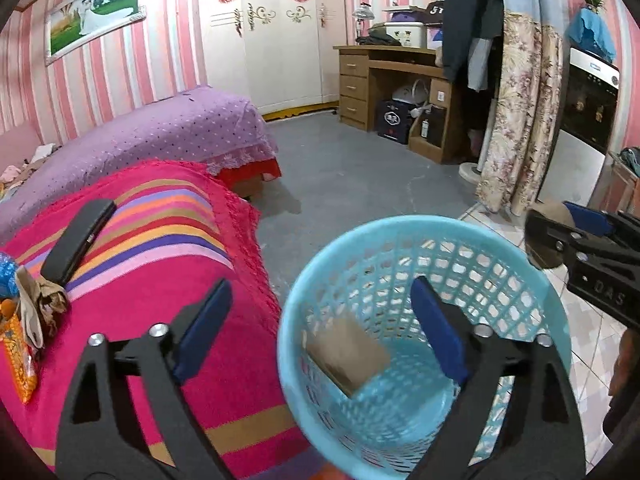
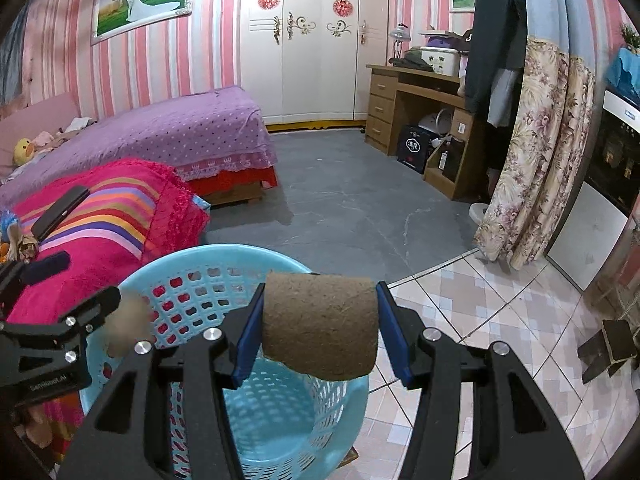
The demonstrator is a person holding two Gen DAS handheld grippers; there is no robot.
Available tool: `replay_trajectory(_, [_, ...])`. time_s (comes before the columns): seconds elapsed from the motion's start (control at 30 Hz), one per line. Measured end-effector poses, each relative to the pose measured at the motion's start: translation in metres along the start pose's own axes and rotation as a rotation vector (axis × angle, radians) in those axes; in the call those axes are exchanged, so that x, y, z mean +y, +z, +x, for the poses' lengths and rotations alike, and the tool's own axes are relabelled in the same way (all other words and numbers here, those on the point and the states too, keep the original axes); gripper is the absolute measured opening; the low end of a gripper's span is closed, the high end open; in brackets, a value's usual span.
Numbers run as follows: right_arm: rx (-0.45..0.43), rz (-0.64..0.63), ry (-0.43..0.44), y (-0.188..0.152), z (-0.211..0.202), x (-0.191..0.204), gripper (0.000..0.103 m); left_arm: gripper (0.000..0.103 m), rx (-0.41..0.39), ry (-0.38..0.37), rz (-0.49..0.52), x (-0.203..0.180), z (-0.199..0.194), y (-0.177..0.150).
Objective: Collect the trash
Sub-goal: 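Drop both tube rolls into the blue basket, opening both grippers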
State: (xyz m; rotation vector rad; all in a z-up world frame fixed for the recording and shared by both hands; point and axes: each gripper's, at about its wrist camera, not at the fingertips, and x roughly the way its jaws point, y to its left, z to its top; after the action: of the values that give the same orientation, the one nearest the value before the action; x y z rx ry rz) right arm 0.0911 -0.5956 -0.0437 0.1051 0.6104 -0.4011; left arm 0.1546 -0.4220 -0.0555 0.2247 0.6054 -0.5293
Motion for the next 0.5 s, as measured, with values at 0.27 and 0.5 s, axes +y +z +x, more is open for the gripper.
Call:
replay_trajectory(0.27, [0.004,-0.022,0.005,-0.001,0.0,0.01,0.053,0.097,-0.055,0.051,-0.062,0.045,-0.021,0.001])
replay_trajectory(0.5, [0.014,-0.022,-0.02,-0.001,0.005,0.023,0.08,0.097,-0.064,0.105,-0.124,0.091,-0.039,-0.002])
